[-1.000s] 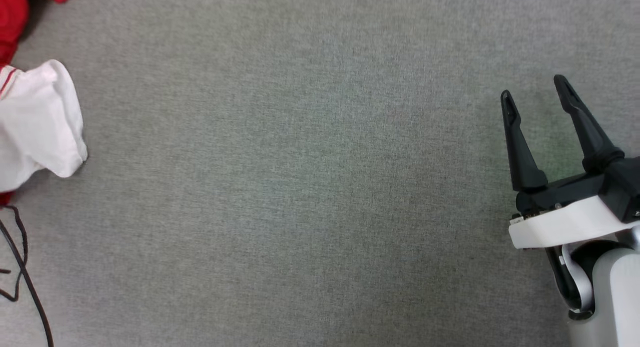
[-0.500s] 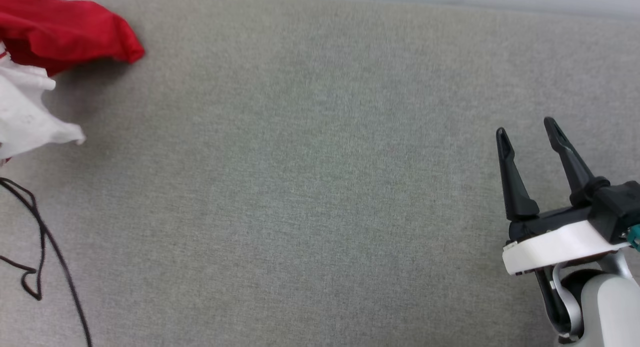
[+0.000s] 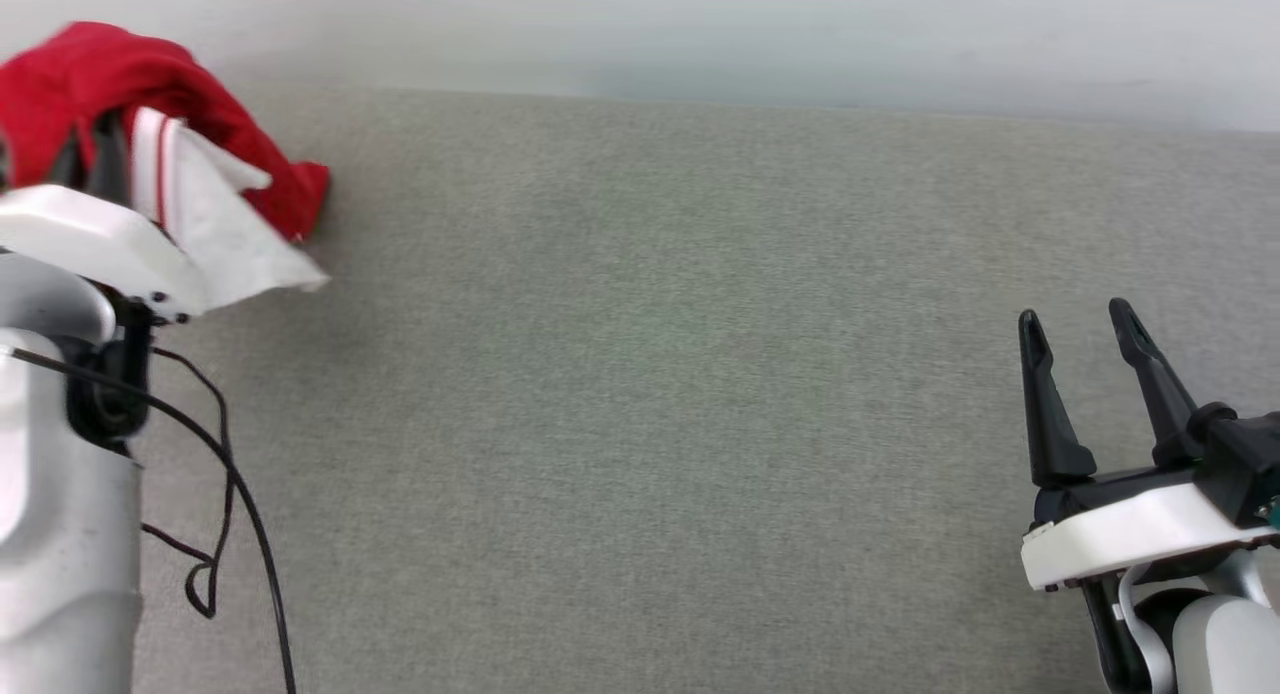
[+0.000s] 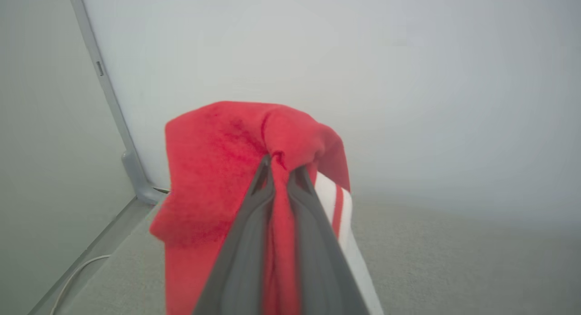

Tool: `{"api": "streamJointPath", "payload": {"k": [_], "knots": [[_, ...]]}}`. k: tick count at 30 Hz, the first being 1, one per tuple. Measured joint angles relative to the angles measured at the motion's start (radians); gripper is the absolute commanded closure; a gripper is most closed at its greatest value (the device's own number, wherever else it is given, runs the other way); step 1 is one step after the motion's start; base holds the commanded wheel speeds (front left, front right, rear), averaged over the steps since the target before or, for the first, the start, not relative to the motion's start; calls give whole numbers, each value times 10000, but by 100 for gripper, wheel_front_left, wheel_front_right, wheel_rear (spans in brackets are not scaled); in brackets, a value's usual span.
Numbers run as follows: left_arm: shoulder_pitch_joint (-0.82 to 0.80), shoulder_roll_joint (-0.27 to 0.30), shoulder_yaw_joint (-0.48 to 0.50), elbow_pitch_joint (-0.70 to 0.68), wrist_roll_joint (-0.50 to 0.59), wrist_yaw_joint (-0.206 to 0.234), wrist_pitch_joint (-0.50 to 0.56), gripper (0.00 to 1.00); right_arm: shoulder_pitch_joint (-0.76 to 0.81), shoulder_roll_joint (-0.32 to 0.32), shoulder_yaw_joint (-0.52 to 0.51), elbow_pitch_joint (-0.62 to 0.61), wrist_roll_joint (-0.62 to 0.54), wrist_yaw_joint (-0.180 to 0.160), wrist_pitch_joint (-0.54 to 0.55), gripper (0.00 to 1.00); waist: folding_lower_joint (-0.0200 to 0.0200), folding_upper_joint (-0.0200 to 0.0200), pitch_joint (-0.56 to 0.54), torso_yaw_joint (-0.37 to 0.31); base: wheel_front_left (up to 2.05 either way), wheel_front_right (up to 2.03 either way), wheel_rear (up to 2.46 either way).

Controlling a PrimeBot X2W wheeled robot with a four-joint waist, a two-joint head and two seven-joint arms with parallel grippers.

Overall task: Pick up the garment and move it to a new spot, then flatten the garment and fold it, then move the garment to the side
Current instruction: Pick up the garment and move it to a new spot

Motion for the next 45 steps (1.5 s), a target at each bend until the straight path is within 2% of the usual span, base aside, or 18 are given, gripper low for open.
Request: {"api": "streamJointPath", "payload": {"k": [5,13,19,29,35,40,41,42,43,45], "knots": [[378,-198,-420,-696,59,-132,107,100,173,17,77,150,161,0,-61,0,1,0,-131,-488,0,0,0],[1337,-970,-1260,-1906,102,-153,428,100,238,23,132,368,472,0,-228,0,2,0,-227,-1499,0,0,0],[2140,-1597,-2257,-2491,134,-337,938,100,354,25,205,523,614,0,-314,0,2,0,-326,-2265,0,0,0],[2699,-3053,-4474,-2222,13,-855,1319,100,319,23,387,683,825,0,-497,0,2,0,-74,-2998,0,0,0],[2797,-3248,-5453,-1406,54,-947,1396,100,181,23,477,794,874,0,-625,0,3,0,284,-3145,0,0,0],[2853,-3285,-5758,-667,205,-966,980,99,132,23,545,945,884,0,-713,0,4,0,350,-3183,0,0,0],[2906,-3285,-5800,-568,215,-995,903,65,131,23,523,970,886,0,-723,0,3,0,324,-3166,0,0,0],[2957,-3285,-5850,-518,222,-1009,802,65,130,23,497,989,888,0,-752,0,3,0,304,-3132,0,0,0],[3000,-3283,-5894,-462,222,-1012,662,0,134,23,474,1035,890,0,-754,0,4,0,262,-3105,0,0,0],[3010,-3237,-6000,-458,378,-1037,194,0,151,23,460,1066,888,0,-755,0,3,0,157,-3030,0,0,0]]}}
